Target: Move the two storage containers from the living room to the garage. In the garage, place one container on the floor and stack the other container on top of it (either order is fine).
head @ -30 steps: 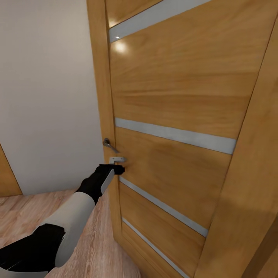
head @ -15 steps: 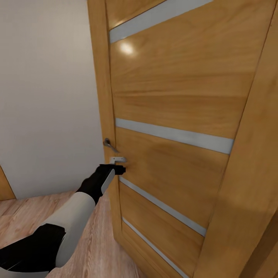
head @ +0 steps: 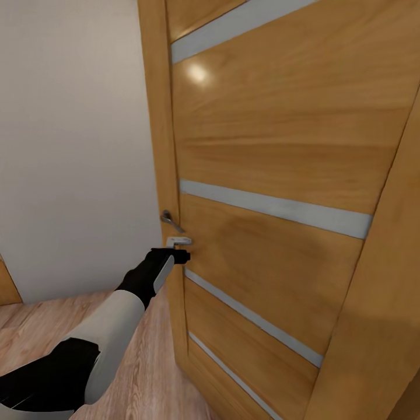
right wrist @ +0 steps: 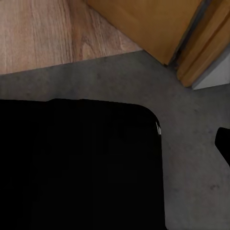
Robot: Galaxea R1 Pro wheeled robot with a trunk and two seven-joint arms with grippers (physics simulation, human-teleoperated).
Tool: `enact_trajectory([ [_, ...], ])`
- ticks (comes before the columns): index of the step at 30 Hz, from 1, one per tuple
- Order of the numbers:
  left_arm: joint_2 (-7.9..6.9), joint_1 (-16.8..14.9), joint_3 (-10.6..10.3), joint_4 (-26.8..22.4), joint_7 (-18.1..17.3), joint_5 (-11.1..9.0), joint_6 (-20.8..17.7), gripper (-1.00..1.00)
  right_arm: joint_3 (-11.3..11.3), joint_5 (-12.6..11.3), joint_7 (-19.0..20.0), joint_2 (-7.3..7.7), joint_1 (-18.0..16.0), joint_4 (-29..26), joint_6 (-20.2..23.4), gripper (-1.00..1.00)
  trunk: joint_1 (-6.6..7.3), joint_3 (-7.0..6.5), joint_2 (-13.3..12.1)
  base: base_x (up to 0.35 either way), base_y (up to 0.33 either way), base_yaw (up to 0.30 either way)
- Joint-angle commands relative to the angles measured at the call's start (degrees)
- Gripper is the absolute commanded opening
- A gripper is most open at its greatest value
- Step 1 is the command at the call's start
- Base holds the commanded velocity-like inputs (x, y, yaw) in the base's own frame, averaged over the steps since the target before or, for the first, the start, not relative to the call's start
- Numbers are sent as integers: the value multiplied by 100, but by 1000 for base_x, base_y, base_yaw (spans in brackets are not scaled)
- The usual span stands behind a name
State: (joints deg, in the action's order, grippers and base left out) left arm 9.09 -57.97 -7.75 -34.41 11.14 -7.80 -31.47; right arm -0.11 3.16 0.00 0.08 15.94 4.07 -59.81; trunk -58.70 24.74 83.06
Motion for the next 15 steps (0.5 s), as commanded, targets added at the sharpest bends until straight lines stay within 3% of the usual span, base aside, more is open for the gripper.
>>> enact_trajectory([
  [1,-3,-4,-25,-13,45,-46,-22,100,-6,18,0,1,-3,6,-19,100,-3,4,2,267,0,0],
  [7,-3,-4,-24,-13,46,-46,-19,100,-6,18,0,1,-3,6,-19,100,-3,4,2,260,0,0],
  [15,-3,-4,-24,-13,49,-46,-10,100,-6,18,0,1,-3,6,-19,100,-3,4,2,32,0,0],
])
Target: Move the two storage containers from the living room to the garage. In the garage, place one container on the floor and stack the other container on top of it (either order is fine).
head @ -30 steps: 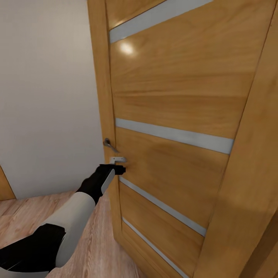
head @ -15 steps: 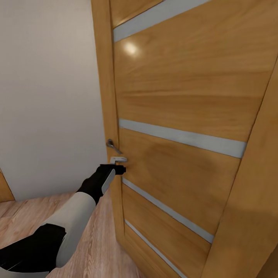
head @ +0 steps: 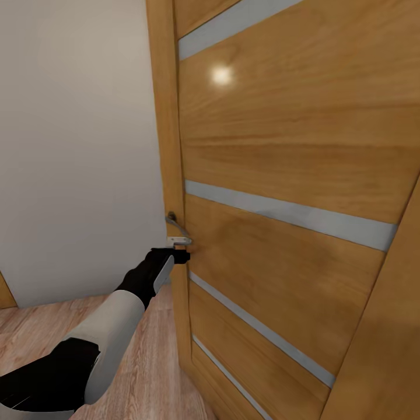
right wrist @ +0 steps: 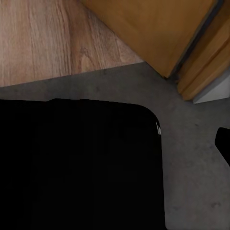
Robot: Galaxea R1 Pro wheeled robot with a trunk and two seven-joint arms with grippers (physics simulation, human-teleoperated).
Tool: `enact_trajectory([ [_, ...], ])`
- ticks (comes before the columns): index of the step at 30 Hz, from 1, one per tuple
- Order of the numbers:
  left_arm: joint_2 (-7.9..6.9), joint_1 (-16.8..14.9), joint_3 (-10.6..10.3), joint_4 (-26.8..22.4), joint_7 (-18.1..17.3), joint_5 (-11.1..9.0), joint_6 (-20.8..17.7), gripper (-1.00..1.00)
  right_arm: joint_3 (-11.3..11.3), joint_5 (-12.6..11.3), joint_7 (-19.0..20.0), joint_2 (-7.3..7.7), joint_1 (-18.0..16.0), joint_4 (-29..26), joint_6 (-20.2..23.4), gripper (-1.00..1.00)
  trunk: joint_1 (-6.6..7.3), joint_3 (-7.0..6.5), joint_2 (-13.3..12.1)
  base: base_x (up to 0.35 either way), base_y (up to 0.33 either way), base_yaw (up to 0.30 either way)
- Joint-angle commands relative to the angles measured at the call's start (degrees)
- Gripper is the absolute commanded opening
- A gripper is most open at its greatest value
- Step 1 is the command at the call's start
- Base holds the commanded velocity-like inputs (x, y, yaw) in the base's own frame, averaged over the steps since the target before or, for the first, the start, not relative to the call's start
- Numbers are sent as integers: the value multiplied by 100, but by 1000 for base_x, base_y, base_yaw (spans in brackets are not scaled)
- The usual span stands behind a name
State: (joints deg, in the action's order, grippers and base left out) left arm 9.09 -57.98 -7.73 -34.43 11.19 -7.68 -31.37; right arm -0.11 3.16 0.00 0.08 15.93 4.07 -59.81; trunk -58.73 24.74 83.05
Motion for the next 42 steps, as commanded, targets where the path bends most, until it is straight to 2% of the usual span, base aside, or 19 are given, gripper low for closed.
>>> enact_trajectory([
  [1,-3,-3,-26,-11,46,-58,-21,100,-6,18,0,1,-3,6,-19,100,0,5,3,3,0,0],
  [17,2,-3,-22,-11,44,-58,-27,100,-6,16,0,1,-3,6,-19,100,0,-1,3,6,0,-23],
  [28,5,-3,-23,-11,37,-58,-30,100,-6,17,0,1,-3,6,-19,100,0,-1,3,248,0,0],
  [42,5,-3,-18,-11,41,-58,-18,100,-7,16,4,1,-3,6,-19,100,0,-1,3,16,0,0],
])
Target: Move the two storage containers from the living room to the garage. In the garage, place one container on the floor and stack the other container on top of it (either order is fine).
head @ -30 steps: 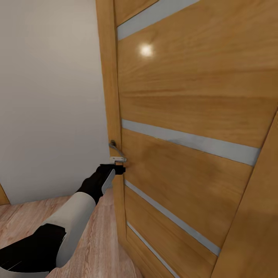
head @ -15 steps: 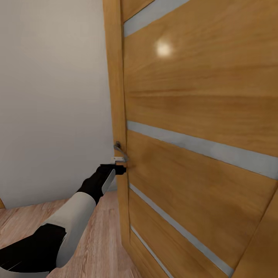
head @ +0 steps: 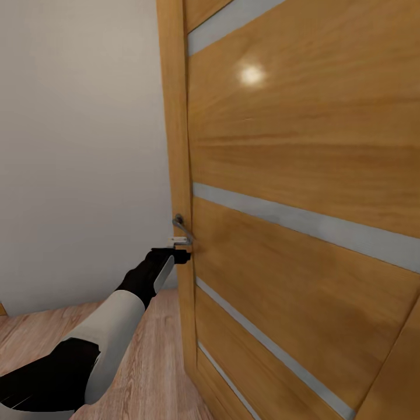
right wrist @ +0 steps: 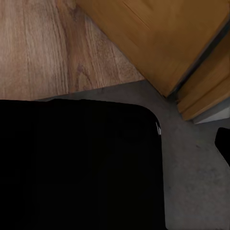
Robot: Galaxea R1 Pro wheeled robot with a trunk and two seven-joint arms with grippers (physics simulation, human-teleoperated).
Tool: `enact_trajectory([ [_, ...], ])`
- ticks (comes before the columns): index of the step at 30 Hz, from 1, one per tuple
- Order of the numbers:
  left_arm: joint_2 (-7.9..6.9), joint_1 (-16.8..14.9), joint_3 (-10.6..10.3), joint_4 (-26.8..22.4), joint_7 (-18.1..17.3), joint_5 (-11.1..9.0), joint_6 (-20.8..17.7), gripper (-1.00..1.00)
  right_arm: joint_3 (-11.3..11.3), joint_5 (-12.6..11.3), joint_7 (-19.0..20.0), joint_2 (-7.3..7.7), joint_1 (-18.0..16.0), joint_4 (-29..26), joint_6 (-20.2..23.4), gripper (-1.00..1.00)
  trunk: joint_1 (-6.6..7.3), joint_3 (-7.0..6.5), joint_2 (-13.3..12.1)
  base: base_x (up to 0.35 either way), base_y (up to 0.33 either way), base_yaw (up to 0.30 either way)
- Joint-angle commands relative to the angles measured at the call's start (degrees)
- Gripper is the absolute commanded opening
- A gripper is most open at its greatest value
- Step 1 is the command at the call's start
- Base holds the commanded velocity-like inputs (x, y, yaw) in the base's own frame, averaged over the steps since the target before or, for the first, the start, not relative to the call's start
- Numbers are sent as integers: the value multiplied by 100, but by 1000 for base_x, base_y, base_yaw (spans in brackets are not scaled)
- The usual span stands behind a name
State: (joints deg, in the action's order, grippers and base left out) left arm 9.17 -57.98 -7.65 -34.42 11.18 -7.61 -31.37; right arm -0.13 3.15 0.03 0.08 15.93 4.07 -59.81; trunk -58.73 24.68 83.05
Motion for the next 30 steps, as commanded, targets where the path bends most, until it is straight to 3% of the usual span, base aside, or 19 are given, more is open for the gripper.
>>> enact_trajectory([
  [1,-3,-3,-26,-12,43,-65,-18,100,-9,15,-1,1,-3,6,-19,100,0,5,3,0,0,0],
  [15,7,-3,-33,-8,-4,-80,-25,100,-5,19,3,1,-3,6,-19,100,0,5,3,0,0,0],
  [23,83,-3,-272,-3,-19,-83,-27,100,-5,19,0,1,-3,6,-19,100,0,5,3,0,0,0],
  [30,83,-3,-305,41,-22,-83,-20,100,-5,19,1,1,-3,6,-19,100,0,5,3,0,0,0],
])
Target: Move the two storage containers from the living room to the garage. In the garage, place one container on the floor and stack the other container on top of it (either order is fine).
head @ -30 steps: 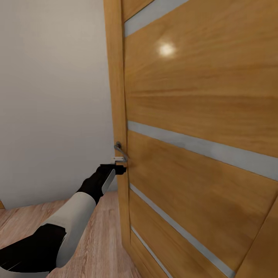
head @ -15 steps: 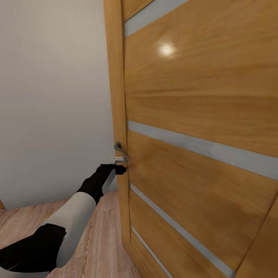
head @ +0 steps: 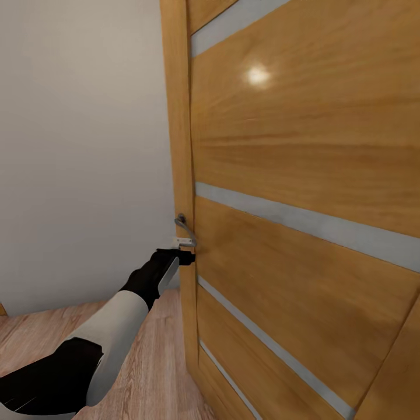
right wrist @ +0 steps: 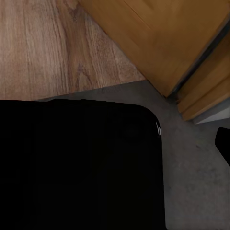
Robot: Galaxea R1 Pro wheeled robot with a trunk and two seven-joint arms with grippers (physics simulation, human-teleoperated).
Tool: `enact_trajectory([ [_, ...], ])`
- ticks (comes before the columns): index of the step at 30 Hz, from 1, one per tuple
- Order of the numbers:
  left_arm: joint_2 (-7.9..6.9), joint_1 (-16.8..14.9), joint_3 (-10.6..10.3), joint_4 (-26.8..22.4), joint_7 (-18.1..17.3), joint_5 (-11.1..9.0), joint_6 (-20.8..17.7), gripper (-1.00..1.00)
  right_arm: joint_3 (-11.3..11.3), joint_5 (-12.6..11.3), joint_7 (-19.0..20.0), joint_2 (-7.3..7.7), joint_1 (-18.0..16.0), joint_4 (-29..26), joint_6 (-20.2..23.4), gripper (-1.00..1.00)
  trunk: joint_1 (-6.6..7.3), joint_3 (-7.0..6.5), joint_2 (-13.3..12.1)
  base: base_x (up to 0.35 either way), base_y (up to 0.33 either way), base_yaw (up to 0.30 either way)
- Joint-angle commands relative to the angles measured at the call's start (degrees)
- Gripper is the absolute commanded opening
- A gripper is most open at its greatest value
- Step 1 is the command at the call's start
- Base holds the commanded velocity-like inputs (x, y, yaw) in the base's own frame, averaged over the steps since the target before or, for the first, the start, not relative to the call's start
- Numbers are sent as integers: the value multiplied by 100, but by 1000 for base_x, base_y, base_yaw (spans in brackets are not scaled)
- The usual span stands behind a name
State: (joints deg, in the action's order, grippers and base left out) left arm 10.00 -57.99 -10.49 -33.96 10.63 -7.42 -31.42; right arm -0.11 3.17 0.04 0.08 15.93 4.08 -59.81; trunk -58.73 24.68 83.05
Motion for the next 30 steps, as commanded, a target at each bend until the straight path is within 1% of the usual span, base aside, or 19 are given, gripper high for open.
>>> enact_trajectory([
  [1,0,-2,-25,42,31,-102,-7,100,-6,17,0,1,-2,5,-19,100,0,5,3,0,0,0],
  [5,0,-2,-31,175,28,-109,17,100,-6,17,3,1,-2,5,-19,100,0,5,3,0,0,0],
  [12,0,-2,-55,205,6,-111,22,100,-6,17,1,1,-2,5,-19,100,0,5,3,0,0,0],
  [14,0,-2,-378,208,-72,-118,28,100,-6,17,-1,1,-2,5,-19,100,0,5,3,0,0,0],
  [15,0,-2,-423,208,-78,-120,28,100,-6,17,-2,1,-2,5,-19,100,0,5,3,0,0,0],
  [16,0,-2,-511,208,-93,-124,28,100,-6,17,-2,1,-2,5,-19,100,0,5,3,0,0,0],
  [18,0,-2,-570,207,-130,-128,24,100,-6,17,-2,1,-2,5,-19,100,0,5,3,0,0,0],
  [23,0,-2,-599,206,-270,-129,22,100,-6,17,1,1,-2,5,-19,100,0,5,3,0,0,0],
  [30,0,-2,-603,208,-297,-122,30,100,-6,17,4,1,-2,5,-19,100,0,5,3,0,0,0],
])
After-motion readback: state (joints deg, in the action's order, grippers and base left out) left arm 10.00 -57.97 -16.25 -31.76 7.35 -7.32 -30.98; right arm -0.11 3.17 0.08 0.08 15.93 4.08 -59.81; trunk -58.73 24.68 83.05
